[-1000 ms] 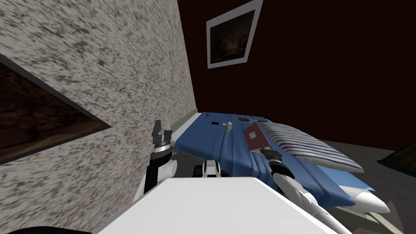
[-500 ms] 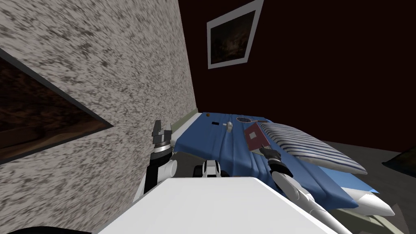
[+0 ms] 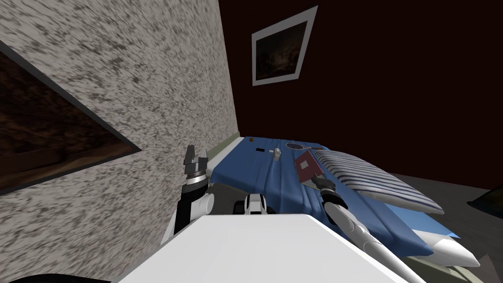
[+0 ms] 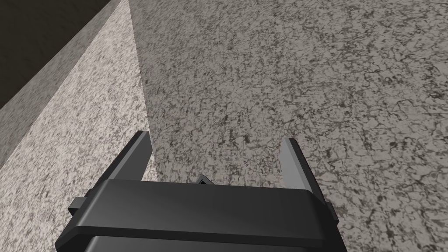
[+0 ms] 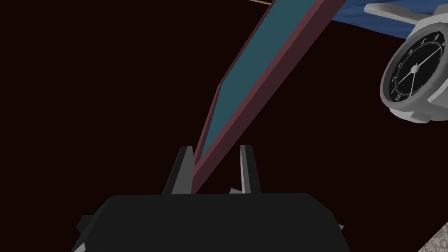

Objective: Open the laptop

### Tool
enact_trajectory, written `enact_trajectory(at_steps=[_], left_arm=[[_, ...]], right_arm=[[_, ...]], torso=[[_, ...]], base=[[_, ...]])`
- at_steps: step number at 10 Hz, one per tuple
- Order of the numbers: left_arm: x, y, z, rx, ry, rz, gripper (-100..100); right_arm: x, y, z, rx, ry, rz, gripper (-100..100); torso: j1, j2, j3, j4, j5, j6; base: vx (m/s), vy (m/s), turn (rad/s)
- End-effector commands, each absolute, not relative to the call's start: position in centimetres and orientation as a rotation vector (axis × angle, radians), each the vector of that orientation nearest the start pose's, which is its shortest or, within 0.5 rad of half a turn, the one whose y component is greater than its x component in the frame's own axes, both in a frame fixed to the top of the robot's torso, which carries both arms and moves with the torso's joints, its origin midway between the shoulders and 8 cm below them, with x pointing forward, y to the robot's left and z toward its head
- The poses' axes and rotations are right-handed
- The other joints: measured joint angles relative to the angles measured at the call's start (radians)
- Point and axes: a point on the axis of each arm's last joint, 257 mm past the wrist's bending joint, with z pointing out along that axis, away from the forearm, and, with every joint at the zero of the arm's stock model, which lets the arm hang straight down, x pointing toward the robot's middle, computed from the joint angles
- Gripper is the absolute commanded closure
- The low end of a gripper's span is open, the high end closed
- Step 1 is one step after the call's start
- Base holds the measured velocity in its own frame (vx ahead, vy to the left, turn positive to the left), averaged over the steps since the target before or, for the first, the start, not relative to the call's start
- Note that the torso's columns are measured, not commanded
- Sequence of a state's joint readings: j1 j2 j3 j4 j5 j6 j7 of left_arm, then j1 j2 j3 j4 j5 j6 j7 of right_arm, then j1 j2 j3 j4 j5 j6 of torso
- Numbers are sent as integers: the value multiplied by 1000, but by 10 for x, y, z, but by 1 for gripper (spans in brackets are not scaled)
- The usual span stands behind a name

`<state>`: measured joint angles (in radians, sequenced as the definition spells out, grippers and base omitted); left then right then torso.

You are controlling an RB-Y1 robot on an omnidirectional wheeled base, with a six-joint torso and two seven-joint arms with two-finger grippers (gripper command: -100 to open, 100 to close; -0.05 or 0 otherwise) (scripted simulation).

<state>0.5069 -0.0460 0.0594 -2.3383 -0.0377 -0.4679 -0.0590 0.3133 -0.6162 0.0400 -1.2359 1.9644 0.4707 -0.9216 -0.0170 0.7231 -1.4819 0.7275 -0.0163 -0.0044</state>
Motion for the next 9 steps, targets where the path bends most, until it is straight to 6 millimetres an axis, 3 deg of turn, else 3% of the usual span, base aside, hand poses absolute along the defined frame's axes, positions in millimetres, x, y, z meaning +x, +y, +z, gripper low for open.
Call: enact_trajectory(at_steps=[1,2,3,5,8,9], left_arm=[[333,298,42,-623,595,-1162,0],[333,298,42,-623,595,-1162,0],[333,298,42,-623,595,-1162,0],[333,298,42,-623,594,-1162,0],[333,298,42,-623,595,-1162,0],[333,298,42,-623,595,-1162,0]], right_arm=[[352,-574,-358,226,1787,-548,100],[354,-581,-341,227,1751,-565,100],[361,-582,-358,251,1802,-557,100],[354,-583,-376,255,1869,-553,100],[350,-587,-380,276,1883,-565,100],[364,-578,-389,293,1908,-524,100]], torso=[[0,-1,-1,0,1,-1],[2,-1,-1,1,1,-2],[4,1,0,2,4,0],[-2,1,1,1,3,3],[-3,-1,1,-3,-2,4],[-1,-1,0,-2,-1,2]], base=[[-4,-10,10],[-12,-3,-18],[7,-7,-198],[6,-3,-54],[-1,-5,18],[4,4,-138]])
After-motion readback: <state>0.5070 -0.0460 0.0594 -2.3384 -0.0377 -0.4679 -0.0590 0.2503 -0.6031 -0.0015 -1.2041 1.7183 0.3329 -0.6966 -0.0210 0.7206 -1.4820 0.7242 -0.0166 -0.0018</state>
